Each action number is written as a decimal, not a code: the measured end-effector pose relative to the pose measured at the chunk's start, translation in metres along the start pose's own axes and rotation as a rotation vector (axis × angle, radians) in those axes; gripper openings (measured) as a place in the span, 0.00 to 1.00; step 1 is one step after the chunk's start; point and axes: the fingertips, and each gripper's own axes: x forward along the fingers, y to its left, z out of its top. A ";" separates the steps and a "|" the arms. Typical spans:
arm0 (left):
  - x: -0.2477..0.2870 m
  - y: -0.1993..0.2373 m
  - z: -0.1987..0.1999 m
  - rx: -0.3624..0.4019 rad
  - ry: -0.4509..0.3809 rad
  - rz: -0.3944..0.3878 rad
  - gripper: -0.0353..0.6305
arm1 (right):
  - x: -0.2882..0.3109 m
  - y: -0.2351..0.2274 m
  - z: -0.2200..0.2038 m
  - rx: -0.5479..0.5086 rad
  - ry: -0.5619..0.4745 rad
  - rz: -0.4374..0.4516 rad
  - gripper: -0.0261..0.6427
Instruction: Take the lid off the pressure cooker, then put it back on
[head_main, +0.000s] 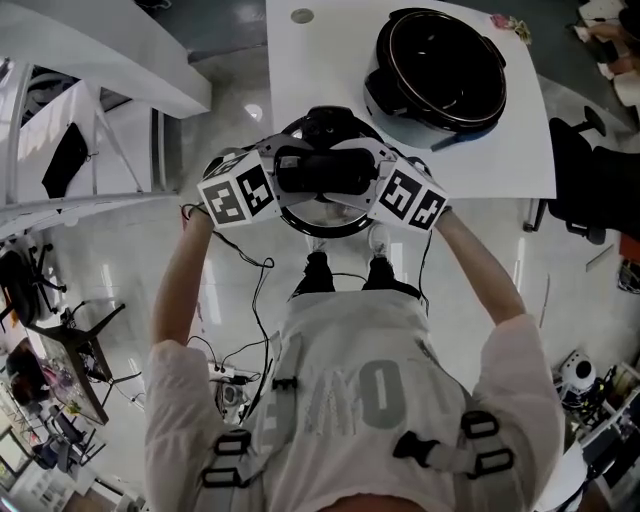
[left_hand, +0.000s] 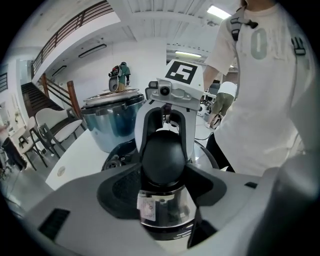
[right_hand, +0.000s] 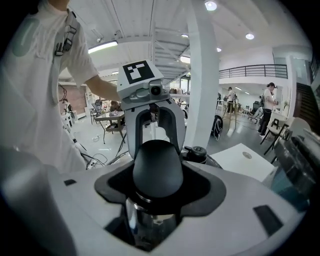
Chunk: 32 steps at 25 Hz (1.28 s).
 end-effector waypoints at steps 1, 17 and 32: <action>0.001 0.001 -0.004 -0.008 0.002 -0.008 0.46 | 0.004 -0.001 -0.001 0.012 -0.005 0.006 0.47; 0.022 0.036 -0.057 -0.031 0.062 -0.021 0.46 | 0.056 -0.035 -0.029 0.047 0.002 0.033 0.47; 0.029 0.036 -0.060 -0.119 -0.014 0.027 0.46 | 0.056 -0.030 -0.036 0.024 -0.049 0.008 0.57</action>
